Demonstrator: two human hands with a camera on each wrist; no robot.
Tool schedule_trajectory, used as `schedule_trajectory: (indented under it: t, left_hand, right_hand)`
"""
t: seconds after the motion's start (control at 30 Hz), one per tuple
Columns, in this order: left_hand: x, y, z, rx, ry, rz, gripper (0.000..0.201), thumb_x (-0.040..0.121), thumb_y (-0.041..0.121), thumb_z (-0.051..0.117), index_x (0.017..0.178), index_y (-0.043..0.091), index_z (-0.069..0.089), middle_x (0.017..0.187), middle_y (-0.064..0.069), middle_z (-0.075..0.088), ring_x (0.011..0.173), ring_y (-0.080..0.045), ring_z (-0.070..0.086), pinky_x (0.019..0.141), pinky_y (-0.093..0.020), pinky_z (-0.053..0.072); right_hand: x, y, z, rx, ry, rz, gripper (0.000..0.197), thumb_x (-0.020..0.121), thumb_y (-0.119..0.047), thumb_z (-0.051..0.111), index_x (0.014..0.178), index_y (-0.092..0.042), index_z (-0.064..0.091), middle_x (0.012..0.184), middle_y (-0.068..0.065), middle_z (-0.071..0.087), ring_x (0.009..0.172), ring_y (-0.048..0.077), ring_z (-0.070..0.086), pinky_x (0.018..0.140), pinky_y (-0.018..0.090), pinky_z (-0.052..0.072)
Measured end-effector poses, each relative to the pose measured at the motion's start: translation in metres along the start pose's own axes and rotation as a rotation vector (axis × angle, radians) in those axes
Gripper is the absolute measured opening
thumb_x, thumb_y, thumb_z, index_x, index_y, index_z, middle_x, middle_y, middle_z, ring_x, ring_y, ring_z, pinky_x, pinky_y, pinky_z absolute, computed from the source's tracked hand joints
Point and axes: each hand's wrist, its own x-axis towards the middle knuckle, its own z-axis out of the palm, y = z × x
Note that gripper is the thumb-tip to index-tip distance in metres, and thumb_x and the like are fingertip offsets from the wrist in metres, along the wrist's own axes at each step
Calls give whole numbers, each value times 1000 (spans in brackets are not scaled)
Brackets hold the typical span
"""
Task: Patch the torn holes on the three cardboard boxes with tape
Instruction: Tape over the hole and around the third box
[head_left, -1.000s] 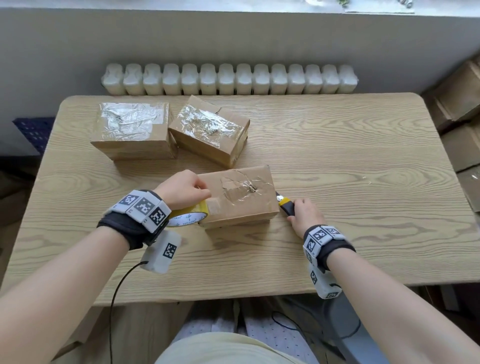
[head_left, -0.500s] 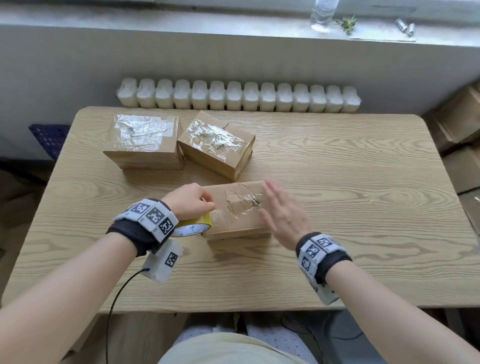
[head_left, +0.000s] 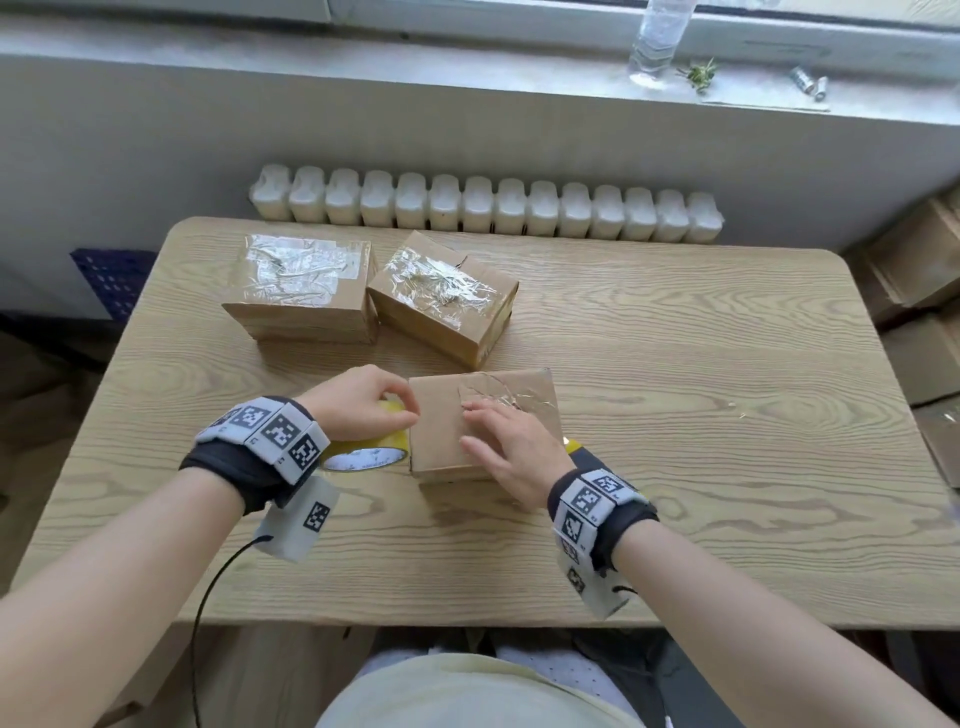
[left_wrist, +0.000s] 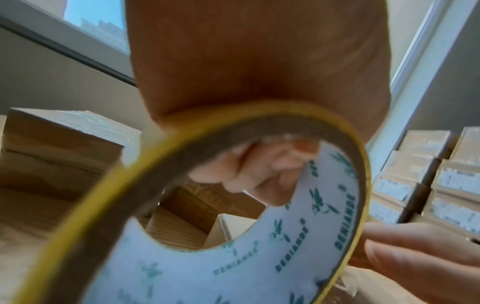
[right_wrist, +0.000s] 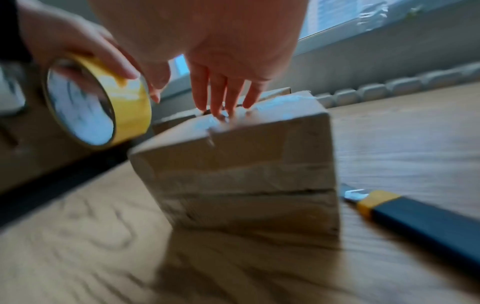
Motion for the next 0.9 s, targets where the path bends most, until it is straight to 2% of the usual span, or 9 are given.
schedule_trajectory:
  t: [0.13,0.2,0.3,0.43,0.5,0.57,0.67,0.77,0.9]
  left_hand:
    - [-2,8,-2,-245,27,98,21,77,41,57,91,29,68,87,-9,67,66,-2,54,65,-23,42]
    - [-2,13,-2,-307,33,119,25,76,44,57,92,27,67,77,-16,62,61,-10,50,60,-25,39]
    - [0,19,1,-357,34,144,13,88,30,61,96,22,67,63,-2,53,53,-7,42,54,-19,35]
    - [2,21,5,-389,37,167,20,86,40,58,103,32,66,71,-1,62,63,-12,51,64,-23,40]
    - [1,20,6,-422,49,165,43,78,47,61,121,40,57,74,7,64,66,-4,56,67,-16,41]
    - [1,17,3,-462,35,130,69,63,56,61,128,32,54,79,6,63,71,-4,57,70,-15,41]
    - [1,8,-2,-378,-4,104,64,64,58,64,87,-2,67,67,-3,51,61,-11,45,60,-23,33]
    - [-1,0,-4,-279,99,10,52,78,45,71,67,-4,60,53,-2,41,49,-11,37,48,-22,27]
    - [0,-5,-4,-249,146,-2,49,79,45,70,61,1,55,53,-2,38,49,-12,35,50,-24,27]
  right_hand:
    - [16,-25,-17,513,59,333,31,85,-42,65,102,-17,70,97,-5,70,86,3,62,79,14,47]
    - [22,-30,-22,719,89,366,19,82,-32,73,92,-15,71,86,2,72,79,10,66,78,26,53]
    - [26,-34,-28,798,144,353,9,79,-16,75,86,-10,72,75,6,71,72,15,65,76,33,54]
    - [28,-33,-32,910,200,406,4,77,-5,75,81,-4,73,70,7,70,62,15,64,67,29,55]
    - [30,-28,-34,946,252,445,4,76,-3,76,76,-5,73,67,6,70,57,12,63,64,23,56]
    - [30,-24,-38,970,276,462,6,77,-1,74,73,-4,71,61,3,68,53,10,62,62,21,56]
    - [24,-17,-48,997,282,475,5,79,0,71,75,-1,69,57,-1,68,50,6,62,55,16,53]
    - [16,-3,-58,1028,319,534,4,79,-3,73,76,-3,70,62,2,70,55,9,65,60,19,56]
    - [14,8,-56,1003,359,600,3,79,-3,73,78,-2,71,64,4,70,56,9,65,60,20,56]
